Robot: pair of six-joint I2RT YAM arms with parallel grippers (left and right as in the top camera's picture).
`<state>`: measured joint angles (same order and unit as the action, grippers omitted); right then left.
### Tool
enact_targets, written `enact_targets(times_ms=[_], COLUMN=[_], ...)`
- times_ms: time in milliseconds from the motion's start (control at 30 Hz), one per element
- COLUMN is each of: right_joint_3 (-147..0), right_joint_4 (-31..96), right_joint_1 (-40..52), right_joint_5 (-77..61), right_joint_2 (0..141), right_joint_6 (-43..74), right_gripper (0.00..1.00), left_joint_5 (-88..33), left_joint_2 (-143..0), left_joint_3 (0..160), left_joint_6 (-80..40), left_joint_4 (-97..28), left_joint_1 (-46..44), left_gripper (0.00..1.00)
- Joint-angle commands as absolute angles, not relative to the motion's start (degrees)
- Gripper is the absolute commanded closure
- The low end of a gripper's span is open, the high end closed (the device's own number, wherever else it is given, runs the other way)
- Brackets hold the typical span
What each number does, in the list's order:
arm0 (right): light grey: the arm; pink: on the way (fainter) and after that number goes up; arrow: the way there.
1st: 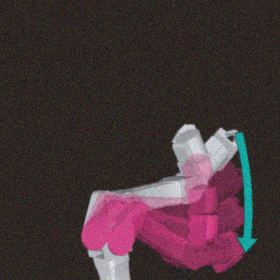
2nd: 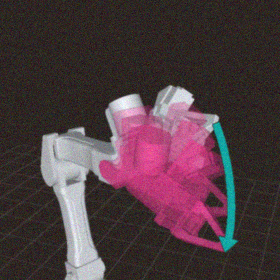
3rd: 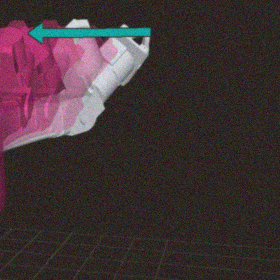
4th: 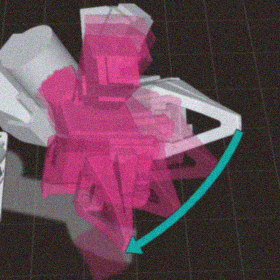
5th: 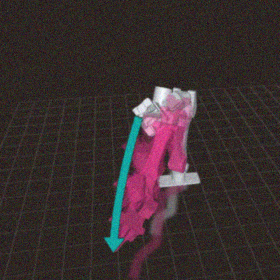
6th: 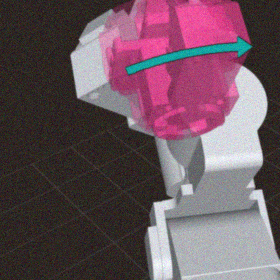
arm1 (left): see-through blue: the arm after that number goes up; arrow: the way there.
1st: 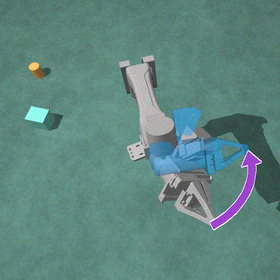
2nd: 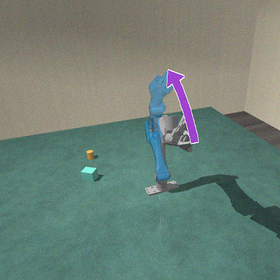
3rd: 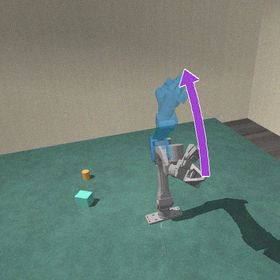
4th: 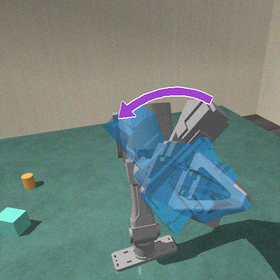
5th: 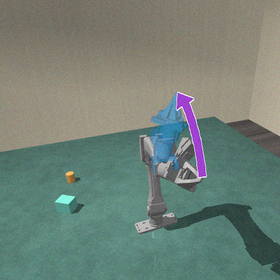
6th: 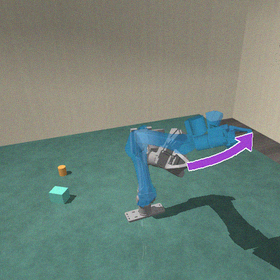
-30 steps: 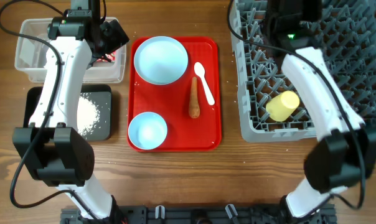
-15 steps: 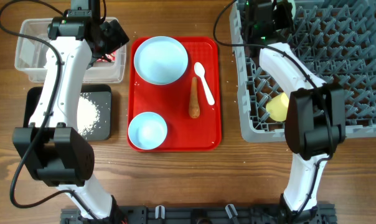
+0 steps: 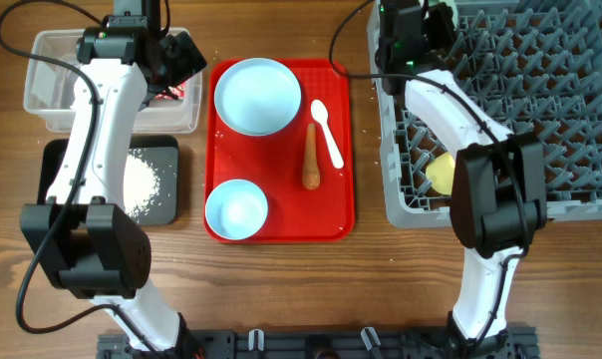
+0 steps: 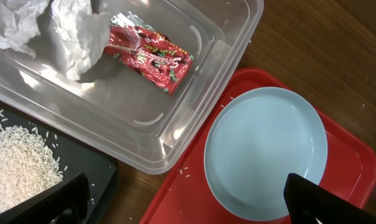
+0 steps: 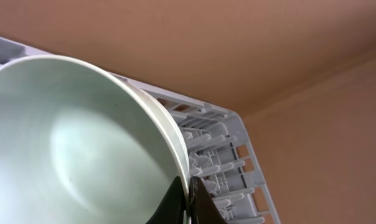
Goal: Sort waste into correct bins and load items into the dishwasher rack
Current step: 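Lower the green bowl into the grey rack and open the right gripper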
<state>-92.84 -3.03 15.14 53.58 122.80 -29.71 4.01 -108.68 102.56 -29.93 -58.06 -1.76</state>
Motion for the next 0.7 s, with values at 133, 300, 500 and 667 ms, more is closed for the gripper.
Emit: enact_targets(times_ms=[133,300,500,667], right_joint_3=[-93.4,-93.4,-93.4,-93.4], right_joint_4=[-3.3,-6.6,-7.4,-15.2], right_joint_1=[15.2,15.0,14.8,14.8], right_joint_5=[53.3,54.4,54.4,58.0], right_joint_2=[124.3,124.3,125.2,129.4], right_joint_6=[-29.5,-33.3,-35.6,-45.0], right_gripper=[0.96,0.96,0.96,0.96], left_joint_5=[4.4,4.4,4.4,4.4], left_joint_2=[-108.7,-108.7,-108.7,-108.7], left_joint_3=[102.3,102.3,102.3,102.3], left_joint_6=[-30.7,-30.7,-30.7,-30.7], left_joint_4=[-58.0,-58.0,-58.0,-58.0], left_joint_1=[-1.6,-1.6,-1.6,-1.6], left_gripper=[0.0,0.0,0.0,0.0])
